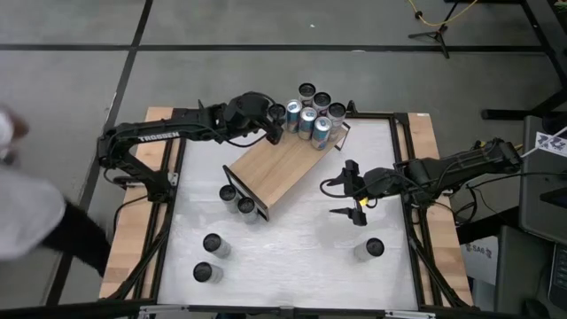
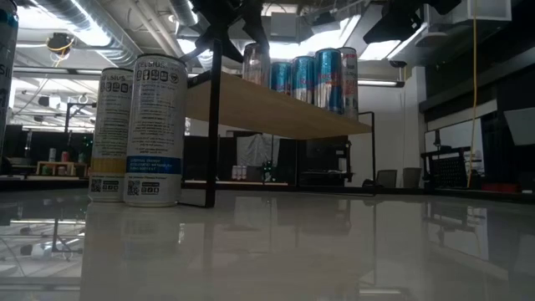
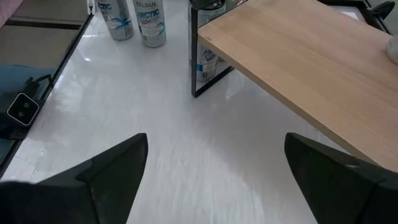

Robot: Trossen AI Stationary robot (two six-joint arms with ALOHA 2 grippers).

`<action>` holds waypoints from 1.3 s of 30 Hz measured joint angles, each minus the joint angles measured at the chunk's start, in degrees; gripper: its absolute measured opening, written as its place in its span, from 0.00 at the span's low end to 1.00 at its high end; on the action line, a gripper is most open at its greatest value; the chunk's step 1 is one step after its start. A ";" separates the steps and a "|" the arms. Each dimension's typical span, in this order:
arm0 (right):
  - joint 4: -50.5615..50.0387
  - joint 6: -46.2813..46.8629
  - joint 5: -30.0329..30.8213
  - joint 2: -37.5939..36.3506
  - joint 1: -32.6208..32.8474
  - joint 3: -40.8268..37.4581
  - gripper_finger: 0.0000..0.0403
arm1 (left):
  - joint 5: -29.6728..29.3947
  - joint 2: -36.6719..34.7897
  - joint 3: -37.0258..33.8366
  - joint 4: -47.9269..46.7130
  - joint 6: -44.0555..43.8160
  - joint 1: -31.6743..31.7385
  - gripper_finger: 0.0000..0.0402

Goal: Place canned beverage on shelf
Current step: Put the white-yellow soda can on the shelf aligned with the other white-yellow soda can

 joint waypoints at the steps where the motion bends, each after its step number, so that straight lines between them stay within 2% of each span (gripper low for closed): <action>1: -0.10 0.00 -0.02 0.00 0.00 0.21 0.93 | 0.00 -0.23 0.00 0.17 0.00 0.06 0.85; 10: -0.83 -0.10 -4.33 -0.04 0.02 5.18 0.93 | -0.06 -5.69 0.00 0.39 1.52 0.10 0.85; 15: -7.09 -0.56 -8.49 -0.04 0.04 9.32 0.93 | 0.12 -10.26 -0.02 -0.90 4.87 -1.03 0.85; 18: -11.48 -0.58 -13.29 -0.04 0.08 10.97 0.93 | 1.60 -13.25 0.00 -3.45 8.90 -3.14 0.85; 22: -14.09 0.82 -22.48 -0.07 0.77 11.67 0.93 | 2.79 -15.69 0.00 -8.56 9.65 -7.39 0.85; 25: -14.19 2.04 -25.00 -0.07 3.30 11.67 0.93 | 2.87 -16.46 -0.02 -11.82 9.86 -11.23 0.85; 28: -14.21 2.07 -23.74 -0.07 7.36 11.67 0.93 | 2.89 -16.28 -0.07 -14.01 10.12 -15.17 0.85; 32: -14.89 2.58 -17.64 -0.07 13.61 11.67 0.93 | 2.73 -15.56 -0.11 -14.38 10.10 -20.03 0.85; 39: -21.06 11.38 -7.43 0.17 24.49 11.67 0.93 | -0.17 -14.72 -0.11 -14.04 8.68 -26.14 0.85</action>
